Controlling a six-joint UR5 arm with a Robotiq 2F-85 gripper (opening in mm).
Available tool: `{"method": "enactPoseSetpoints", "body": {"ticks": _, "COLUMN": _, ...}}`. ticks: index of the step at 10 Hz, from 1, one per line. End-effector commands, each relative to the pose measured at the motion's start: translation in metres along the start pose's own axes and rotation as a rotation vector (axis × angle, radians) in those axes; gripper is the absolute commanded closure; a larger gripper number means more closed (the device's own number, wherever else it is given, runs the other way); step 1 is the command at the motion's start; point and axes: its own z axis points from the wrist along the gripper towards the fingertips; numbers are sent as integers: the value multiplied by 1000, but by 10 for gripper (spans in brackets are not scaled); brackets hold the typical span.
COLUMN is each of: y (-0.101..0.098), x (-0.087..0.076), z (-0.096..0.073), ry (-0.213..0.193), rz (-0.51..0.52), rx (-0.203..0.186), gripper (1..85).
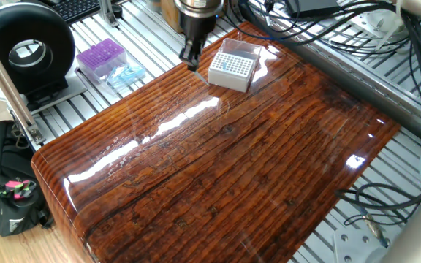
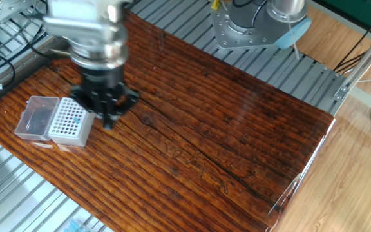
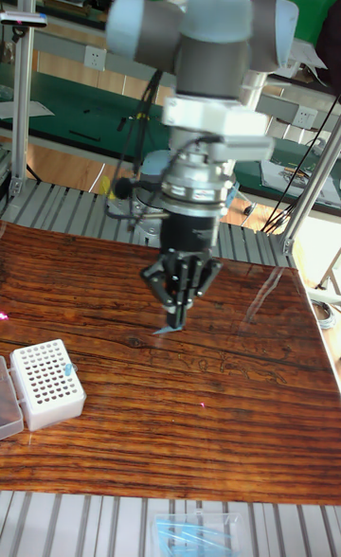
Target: Insert a medium pipette tip into the holder for medium pipette tips
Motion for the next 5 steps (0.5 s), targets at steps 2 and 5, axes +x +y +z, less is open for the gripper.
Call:
{"method": "enactPoseSetpoints", "body": {"ticks": 2, "y": -72, "x": -7, "z": -24, "ry": -179, "rz": -147, "rx": 78, "gripper": 847}}
{"method": "enactPoseSetpoints", "body": {"ticks": 5, "y": -88, "x": 26, "z": -15, "ry": -162, "rz": -166, "rx": 59, "gripper": 847}}
